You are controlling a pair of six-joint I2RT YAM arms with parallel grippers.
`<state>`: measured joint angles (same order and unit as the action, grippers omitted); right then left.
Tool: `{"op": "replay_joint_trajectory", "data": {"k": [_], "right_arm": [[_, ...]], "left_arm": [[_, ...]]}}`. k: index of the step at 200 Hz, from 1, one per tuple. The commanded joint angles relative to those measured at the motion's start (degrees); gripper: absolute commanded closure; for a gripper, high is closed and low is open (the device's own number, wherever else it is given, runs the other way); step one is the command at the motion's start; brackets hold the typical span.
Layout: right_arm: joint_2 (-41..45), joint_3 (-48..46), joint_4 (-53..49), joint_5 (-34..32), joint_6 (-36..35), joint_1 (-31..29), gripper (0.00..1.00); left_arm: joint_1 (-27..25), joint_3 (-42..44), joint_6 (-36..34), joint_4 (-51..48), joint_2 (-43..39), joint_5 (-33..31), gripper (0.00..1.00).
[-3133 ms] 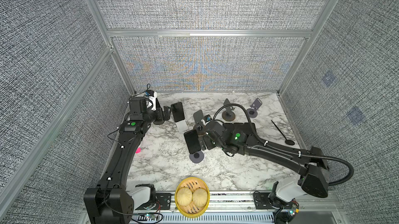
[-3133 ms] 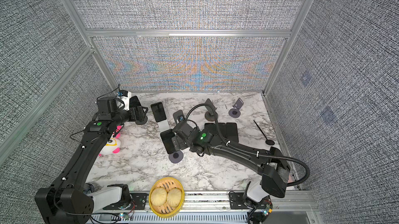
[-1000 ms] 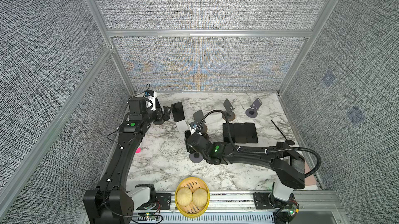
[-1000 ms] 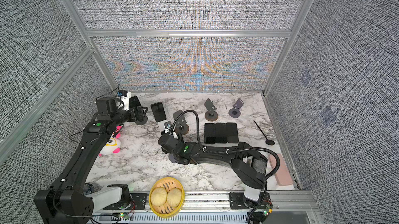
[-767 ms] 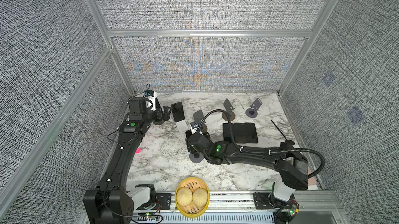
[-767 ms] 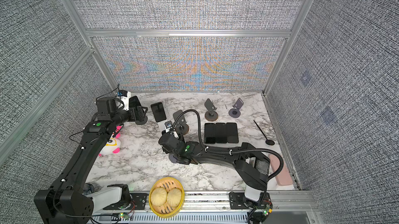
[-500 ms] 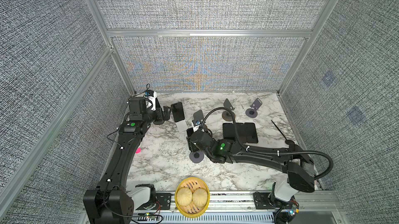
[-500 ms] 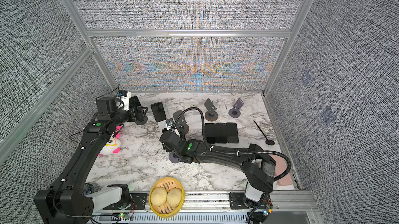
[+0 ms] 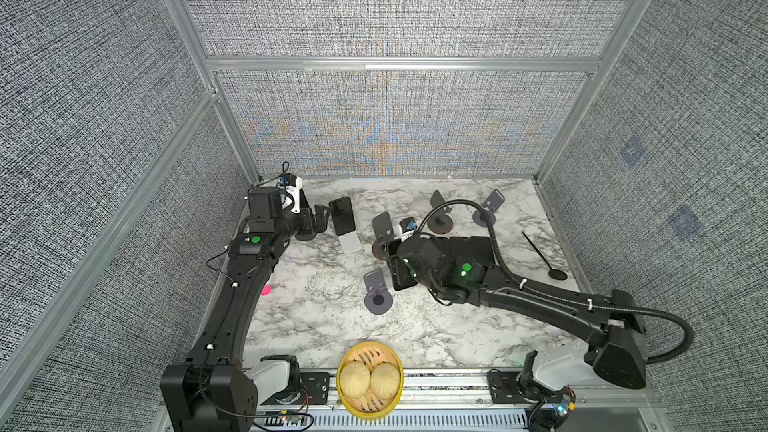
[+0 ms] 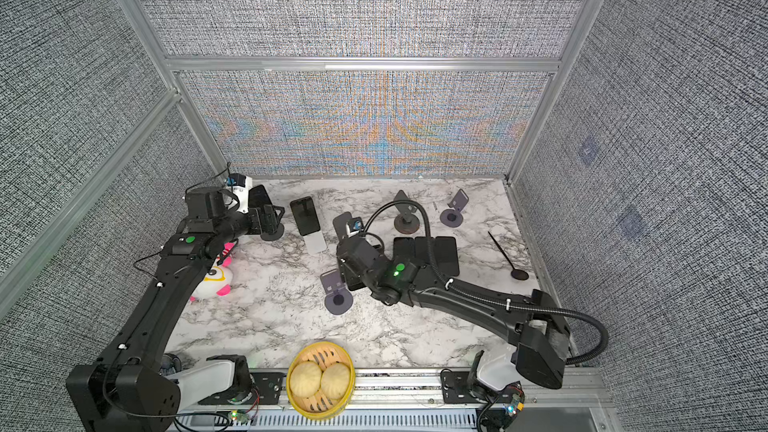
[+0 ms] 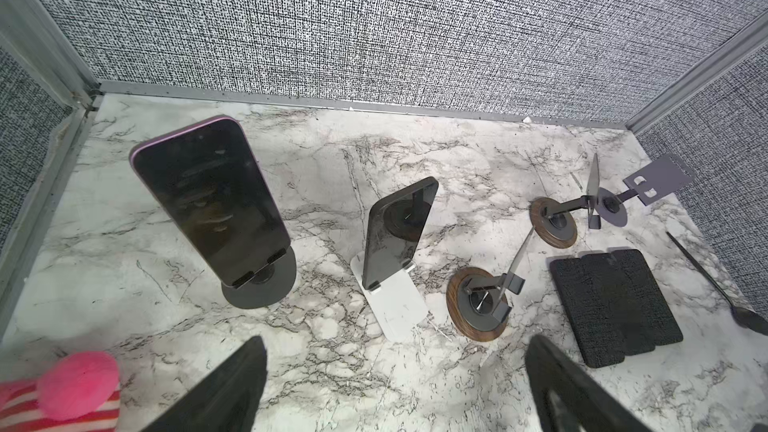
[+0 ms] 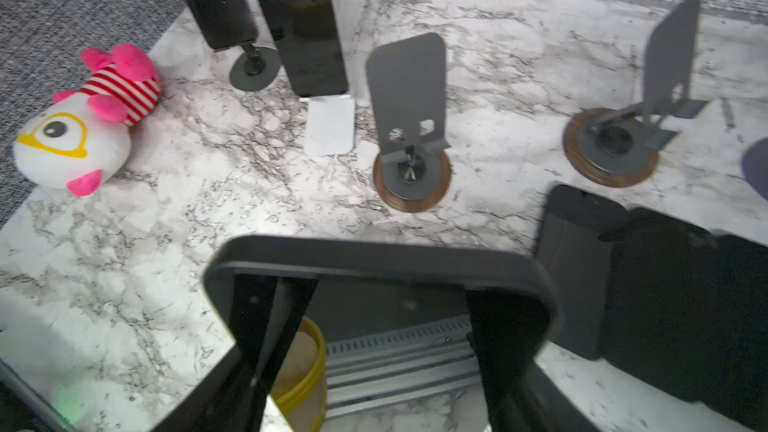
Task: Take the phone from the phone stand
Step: 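Carry the phone with the right gripper to the flat-lying phones, then lower the phone flat beside the lying phones with the right gripper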
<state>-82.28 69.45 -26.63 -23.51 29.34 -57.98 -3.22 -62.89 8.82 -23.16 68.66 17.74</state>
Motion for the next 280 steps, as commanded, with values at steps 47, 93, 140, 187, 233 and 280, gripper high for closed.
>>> {"op": "replay_joint_trajectory", "data": {"k": [47, 93, 140, 187, 233, 280], "right_arm": [[5.20, -0.98, -26.07, 12.32, -6.89, 19.76, 0.42], [3.05, -4.00, -31.10, 16.95, -12.94, 32.28, 0.51], [-4.35, -5.09, -33.37, 20.35, -16.79, 42.06, 0.57], [-11.14, -4.34, -34.56, 26.40, -18.93, 45.32, 0.59], [-14.90, -5.98, -33.28, 27.34, -17.93, 46.01, 0.58], [-17.63, -5.78, -32.77, 26.83, -18.57, 47.53, 0.54]], "left_arm": [[0.15, -0.74, -0.99, -1.10, 0.38, -0.53, 0.02], [0.14, -0.76, -0.77, -1.09, 0.75, -0.33, 0.02], [0.14, -0.83, -0.90, -1.19, 0.68, -0.76, 0.02], [0.15, -0.83, -0.95, -1.19, 0.60, -0.61, 0.02], [0.14, -0.79, -1.04, -1.18, 0.26, -0.69, 0.02], [0.10, -0.74, -1.05, -1.01, -0.41, -0.51, 0.02]]}}
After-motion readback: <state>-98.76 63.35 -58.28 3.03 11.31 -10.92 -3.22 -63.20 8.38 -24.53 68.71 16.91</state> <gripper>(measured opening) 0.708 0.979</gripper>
